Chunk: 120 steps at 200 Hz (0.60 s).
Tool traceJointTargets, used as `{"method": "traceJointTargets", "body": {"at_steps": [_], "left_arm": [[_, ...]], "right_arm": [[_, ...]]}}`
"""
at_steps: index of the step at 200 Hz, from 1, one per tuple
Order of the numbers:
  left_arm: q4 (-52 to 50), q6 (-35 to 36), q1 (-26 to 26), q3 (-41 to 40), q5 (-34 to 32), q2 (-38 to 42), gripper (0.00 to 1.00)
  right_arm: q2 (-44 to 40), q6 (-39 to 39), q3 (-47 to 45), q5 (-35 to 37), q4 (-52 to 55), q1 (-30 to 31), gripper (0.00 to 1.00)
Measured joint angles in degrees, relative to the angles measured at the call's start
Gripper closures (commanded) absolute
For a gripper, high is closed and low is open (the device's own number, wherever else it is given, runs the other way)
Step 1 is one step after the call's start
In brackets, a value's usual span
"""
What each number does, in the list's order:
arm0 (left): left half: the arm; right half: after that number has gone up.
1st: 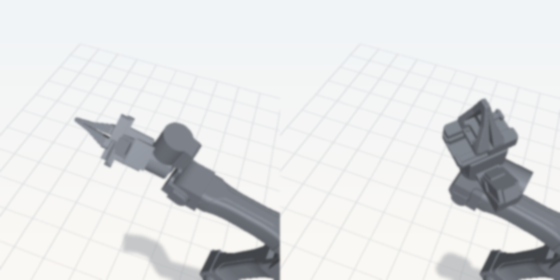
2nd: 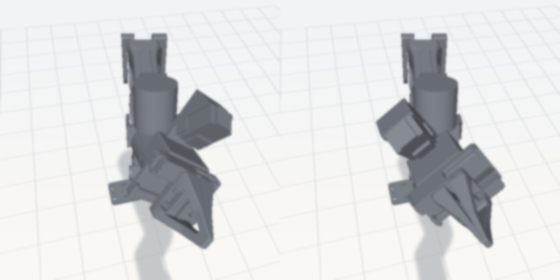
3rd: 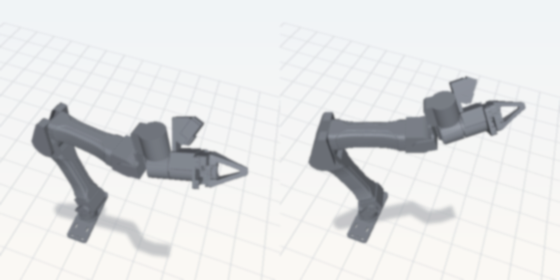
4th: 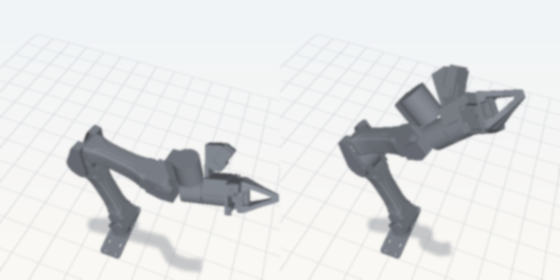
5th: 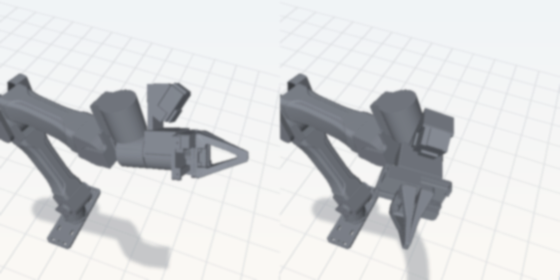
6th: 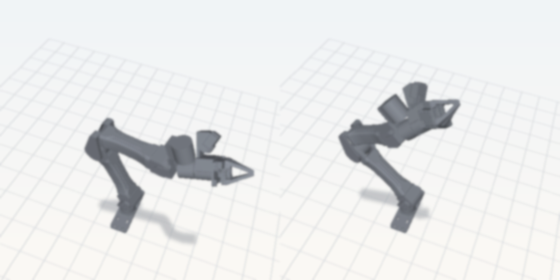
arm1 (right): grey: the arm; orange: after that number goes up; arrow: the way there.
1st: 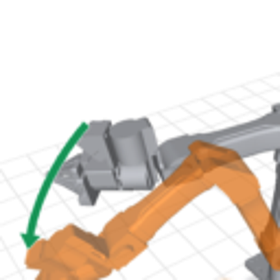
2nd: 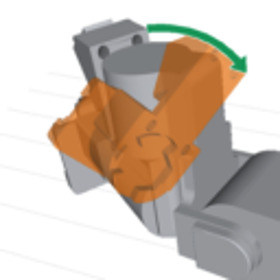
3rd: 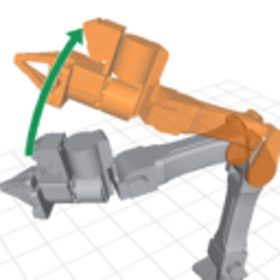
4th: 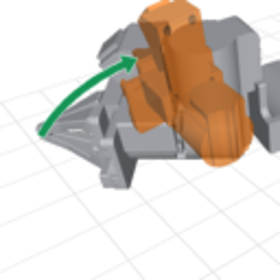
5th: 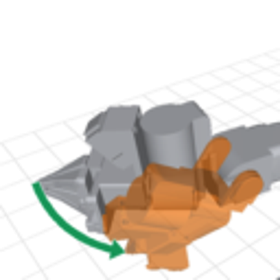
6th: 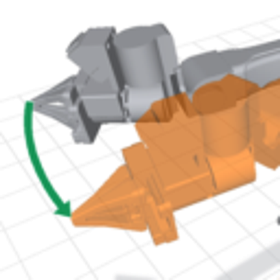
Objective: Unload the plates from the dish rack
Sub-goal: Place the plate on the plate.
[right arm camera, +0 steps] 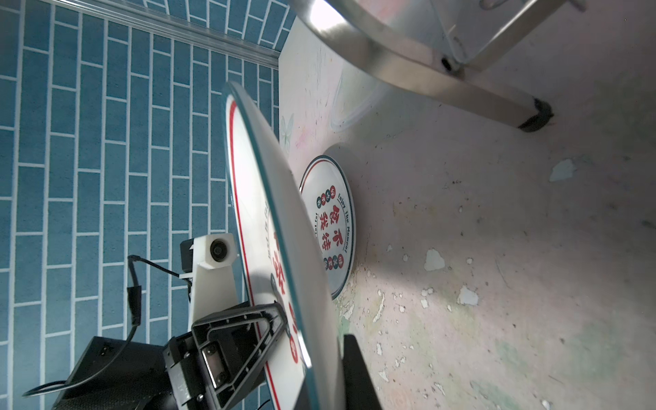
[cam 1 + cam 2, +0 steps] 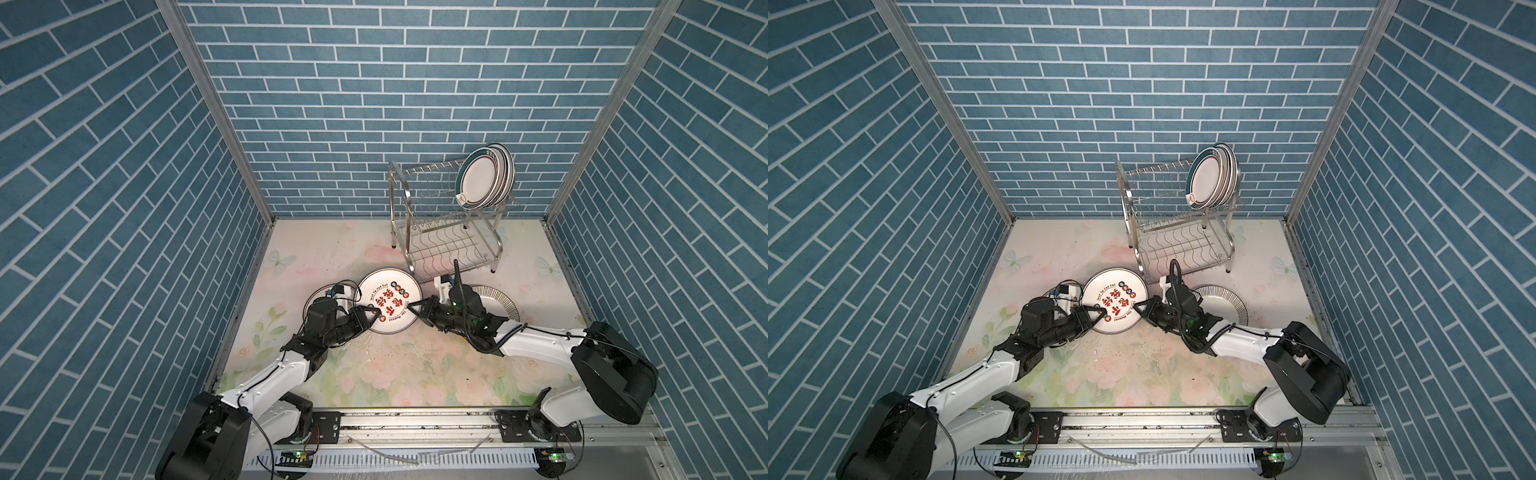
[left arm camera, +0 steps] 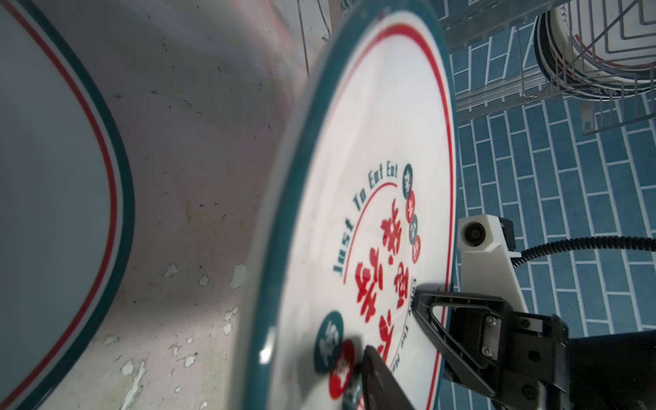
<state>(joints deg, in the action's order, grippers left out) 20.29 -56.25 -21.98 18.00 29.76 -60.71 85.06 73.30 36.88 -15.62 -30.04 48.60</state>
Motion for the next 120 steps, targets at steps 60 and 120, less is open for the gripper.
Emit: {"method": "traceJointTargets", "body": {"at_steps": [60, 120], "left_arm": [[0.0, -2.5, 1.2, 0.1, 0.0, 0.7, 0.83], [-0.7, -2.6, 1.1, 0.2, -0.1, 1.8, 0.94]], "right_arm": [[3.0, 4.7, 0.5, -1.6, -2.6, -0.6, 0.96], [3.2, 3.5, 0.6, -2.1, -1.9, -0.4, 0.70]]}}
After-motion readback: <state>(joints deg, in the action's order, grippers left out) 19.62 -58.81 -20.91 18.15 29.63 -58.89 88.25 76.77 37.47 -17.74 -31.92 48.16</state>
